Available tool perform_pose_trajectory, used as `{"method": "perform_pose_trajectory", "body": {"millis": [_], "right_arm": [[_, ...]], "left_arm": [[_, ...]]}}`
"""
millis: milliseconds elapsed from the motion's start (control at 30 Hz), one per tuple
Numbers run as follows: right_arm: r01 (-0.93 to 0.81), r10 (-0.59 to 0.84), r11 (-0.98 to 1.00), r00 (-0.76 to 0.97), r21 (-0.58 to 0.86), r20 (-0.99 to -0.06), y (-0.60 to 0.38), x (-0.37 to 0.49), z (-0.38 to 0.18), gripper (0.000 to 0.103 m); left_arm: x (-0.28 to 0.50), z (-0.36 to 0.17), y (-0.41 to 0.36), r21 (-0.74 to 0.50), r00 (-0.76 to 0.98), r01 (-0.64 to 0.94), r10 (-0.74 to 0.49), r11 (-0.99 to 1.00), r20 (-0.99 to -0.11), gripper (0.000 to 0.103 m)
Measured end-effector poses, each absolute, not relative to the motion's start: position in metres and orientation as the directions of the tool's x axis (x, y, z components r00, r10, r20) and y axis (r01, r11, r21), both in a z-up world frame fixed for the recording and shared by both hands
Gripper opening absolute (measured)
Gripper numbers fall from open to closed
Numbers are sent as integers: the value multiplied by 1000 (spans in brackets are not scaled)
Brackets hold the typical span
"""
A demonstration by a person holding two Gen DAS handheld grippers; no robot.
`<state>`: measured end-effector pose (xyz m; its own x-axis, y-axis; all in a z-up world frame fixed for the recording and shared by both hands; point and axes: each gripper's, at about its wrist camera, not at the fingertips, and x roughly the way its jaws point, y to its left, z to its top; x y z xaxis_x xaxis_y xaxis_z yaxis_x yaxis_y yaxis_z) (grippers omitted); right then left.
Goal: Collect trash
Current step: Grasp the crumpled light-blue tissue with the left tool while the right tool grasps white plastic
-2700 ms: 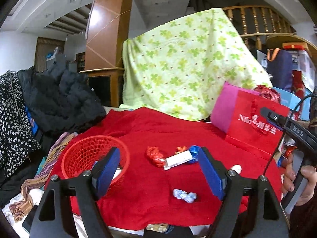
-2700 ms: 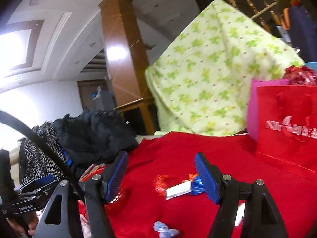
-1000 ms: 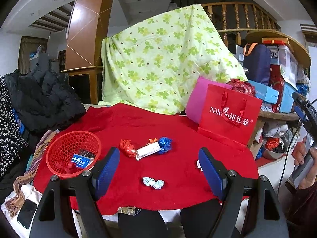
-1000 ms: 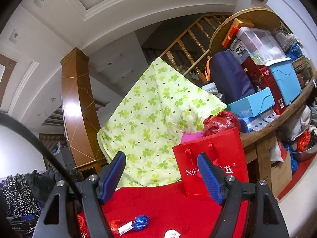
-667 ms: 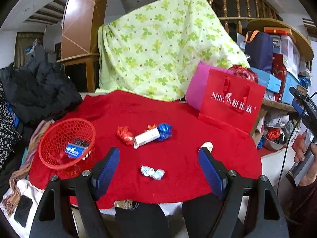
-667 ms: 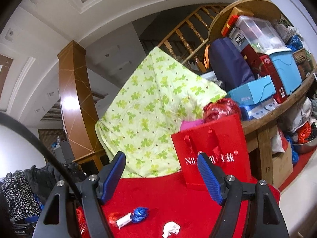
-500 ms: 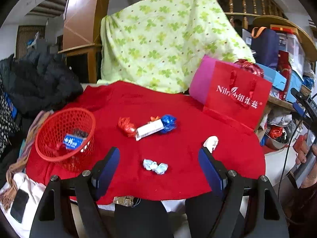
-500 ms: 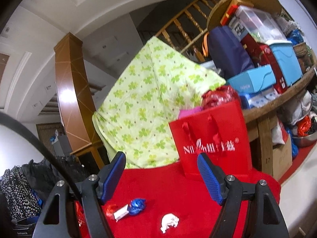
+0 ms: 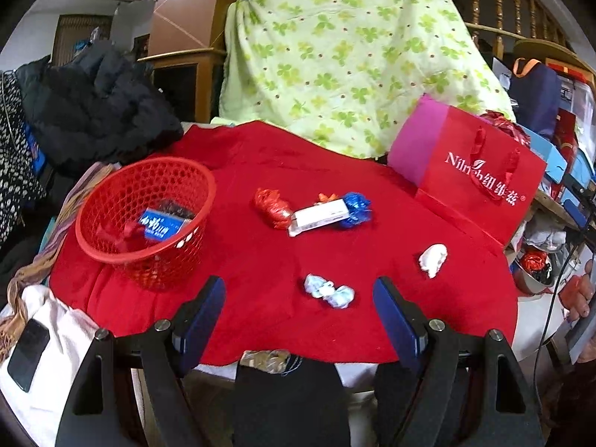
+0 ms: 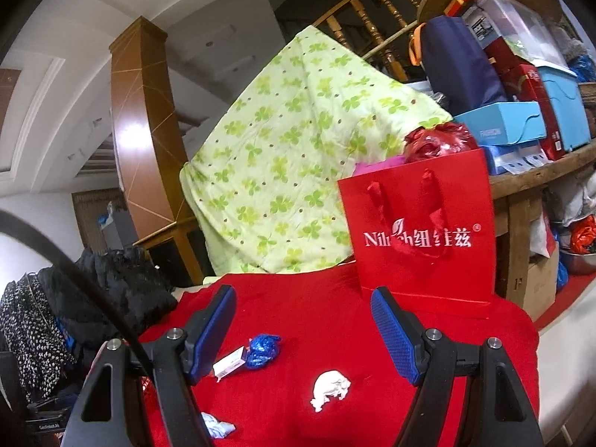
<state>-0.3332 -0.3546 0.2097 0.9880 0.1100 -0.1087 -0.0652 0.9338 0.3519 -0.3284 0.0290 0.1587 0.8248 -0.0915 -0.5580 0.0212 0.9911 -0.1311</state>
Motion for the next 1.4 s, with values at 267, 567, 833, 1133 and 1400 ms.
{"method": "perform_pose_trajectory", "body": {"millis": [267,567,833,1133,1400], "right_arm": [[-68,161,915,965,397,-205,-350,-302,183,78],[-14,239,874,883,486,-403,-349,-233,120,78],[27,295,844,810,536,-506,-347,-167,72,78],[137,328,770,753,623,-571,-363,-112,30,72],[233,333,765,654,600,-679,-360,-75,-17,49]], "left_arm": [[-308,128,35,-142,775,10,-97,990,-625,82],[-250,89,36,-176,683,16,-139,984,-717,82],[-185,63,21,-244,577,50,-227,968,-785,82],[-124,19,-18,-255,419,74,-262,964,-869,82],[-113,-1,-44,-232,359,132,-265,964,-895,50]]}}
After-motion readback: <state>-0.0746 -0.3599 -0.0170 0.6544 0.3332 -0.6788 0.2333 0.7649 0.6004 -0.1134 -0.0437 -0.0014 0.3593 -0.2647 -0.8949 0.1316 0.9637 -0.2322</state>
